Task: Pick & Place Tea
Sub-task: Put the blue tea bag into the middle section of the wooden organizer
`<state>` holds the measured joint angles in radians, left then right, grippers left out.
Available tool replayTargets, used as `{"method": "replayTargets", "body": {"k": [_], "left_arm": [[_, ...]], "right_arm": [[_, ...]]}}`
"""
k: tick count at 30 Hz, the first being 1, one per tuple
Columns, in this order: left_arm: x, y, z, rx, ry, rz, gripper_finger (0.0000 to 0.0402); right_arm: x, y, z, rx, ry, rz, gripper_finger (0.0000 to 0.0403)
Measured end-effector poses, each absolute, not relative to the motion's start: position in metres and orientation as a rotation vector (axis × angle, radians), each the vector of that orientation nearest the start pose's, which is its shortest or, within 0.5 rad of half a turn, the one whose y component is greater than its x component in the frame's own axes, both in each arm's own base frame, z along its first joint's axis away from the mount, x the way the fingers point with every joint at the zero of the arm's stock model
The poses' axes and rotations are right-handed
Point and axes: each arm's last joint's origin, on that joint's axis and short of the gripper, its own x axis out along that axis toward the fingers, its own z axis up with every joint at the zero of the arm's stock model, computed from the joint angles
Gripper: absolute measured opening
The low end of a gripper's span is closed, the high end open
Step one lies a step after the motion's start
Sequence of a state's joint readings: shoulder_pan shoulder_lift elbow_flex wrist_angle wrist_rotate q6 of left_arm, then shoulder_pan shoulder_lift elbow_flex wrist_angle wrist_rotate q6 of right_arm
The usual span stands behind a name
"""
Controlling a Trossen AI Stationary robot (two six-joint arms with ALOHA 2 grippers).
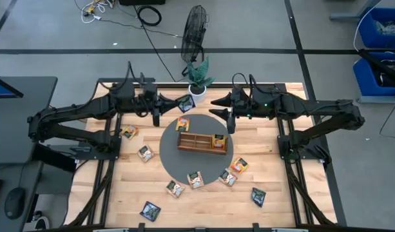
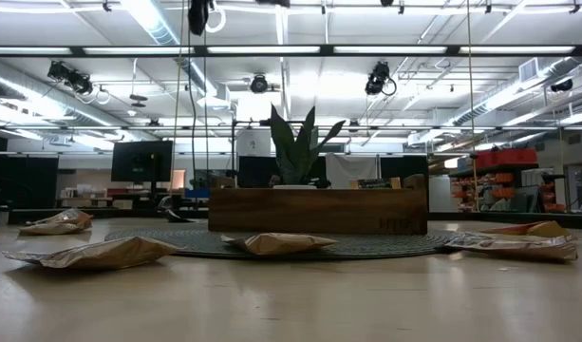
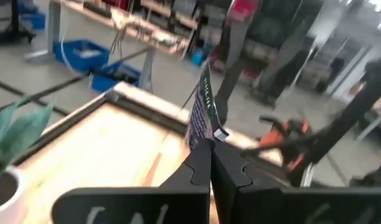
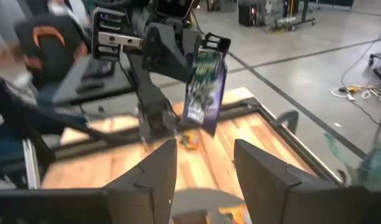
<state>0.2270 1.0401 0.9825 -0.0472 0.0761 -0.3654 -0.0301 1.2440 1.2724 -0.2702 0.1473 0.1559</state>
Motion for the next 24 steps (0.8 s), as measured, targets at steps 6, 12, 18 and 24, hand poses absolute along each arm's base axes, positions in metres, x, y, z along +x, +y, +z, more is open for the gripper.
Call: {"method": "replayTargets", "body": {"k": [6, 12, 18, 24], "left_arm": [[0.224, 0.049, 0.361, -0.323, 0.147, 0.161, 0.0001], [0.237, 0.044, 0.351, -0.281, 0.198, 0.113, 0.0001], [0.252, 0.038, 0.335, -0.252, 0.291, 0.083, 0.0001], [0.261, 0.035, 0.325, -0.233, 0.332, 0.066, 0.0001]], "right_arm": [[0.277, -0.020, 0.407, 0.097, 0.295, -0.195, 0.0167], [0.293, -0.028, 0.412, 0.098, 0.363, -0.112, 0.0166], [0.311, -0.031, 0.418, 0.046, 0.415, -0.083, 0.0166], [0.327, -0.031, 0.417, 0.049, 0.499, -0.007, 0.0166]]}}
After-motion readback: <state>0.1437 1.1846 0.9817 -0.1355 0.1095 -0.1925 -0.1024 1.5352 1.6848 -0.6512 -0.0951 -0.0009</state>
